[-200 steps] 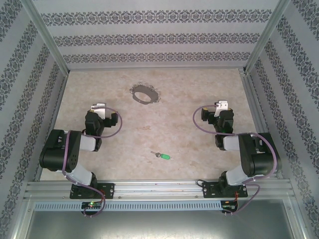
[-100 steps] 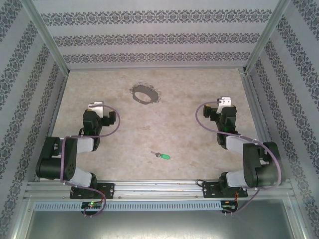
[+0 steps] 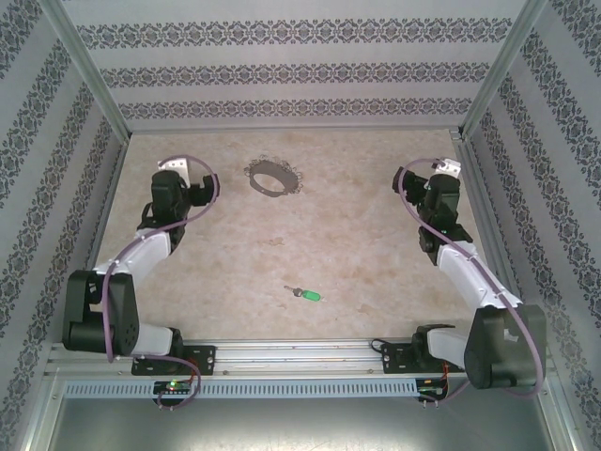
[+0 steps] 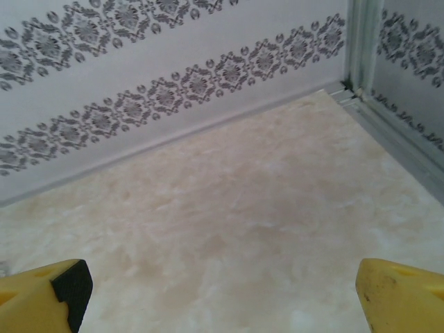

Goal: Put the keys on the keyring

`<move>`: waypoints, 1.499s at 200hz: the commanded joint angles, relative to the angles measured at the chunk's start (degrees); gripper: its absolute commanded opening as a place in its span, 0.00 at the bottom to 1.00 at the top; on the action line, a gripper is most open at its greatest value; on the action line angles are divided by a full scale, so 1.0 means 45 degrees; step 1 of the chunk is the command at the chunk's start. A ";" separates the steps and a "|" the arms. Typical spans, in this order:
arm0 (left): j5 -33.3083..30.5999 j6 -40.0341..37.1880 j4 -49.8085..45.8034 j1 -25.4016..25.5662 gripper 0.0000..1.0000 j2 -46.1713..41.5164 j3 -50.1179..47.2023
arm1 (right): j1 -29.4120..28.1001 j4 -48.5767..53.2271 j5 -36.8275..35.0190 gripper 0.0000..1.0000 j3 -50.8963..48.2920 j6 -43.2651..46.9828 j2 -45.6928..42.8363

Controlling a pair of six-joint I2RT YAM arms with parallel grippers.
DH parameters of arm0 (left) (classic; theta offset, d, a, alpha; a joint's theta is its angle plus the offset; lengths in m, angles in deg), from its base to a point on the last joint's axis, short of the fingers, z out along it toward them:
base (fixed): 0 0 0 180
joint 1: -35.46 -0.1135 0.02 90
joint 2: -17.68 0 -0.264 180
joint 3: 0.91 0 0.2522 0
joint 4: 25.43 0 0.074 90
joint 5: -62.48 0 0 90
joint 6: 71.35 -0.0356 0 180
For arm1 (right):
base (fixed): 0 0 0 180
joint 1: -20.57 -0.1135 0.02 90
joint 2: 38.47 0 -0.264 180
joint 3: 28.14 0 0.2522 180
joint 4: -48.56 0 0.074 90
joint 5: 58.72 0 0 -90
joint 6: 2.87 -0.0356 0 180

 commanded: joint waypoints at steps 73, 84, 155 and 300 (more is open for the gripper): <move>0.2157 0.3945 -0.1871 0.1492 1.00 0.2120 0.1820 | -0.4454 0.2507 0.1995 0.85 0.1751 -0.0429 0.1870; 0.2266 0.4130 -0.1970 0.1480 1.00 0.2235 0.2005 | -0.5007 0.2521 0.2020 0.81 0.2344 -0.0301 0.2662; 0.1905 0.3853 -0.3213 0.1467 1.00 0.2115 0.2727 | -0.6650 0.4259 0.2347 0.63 0.7118 0.0774 0.7912; 0.1299 0.4058 -0.3718 0.1464 1.00 0.1797 0.3103 | -0.7436 0.7696 0.1748 0.29 1.3672 0.2796 1.3294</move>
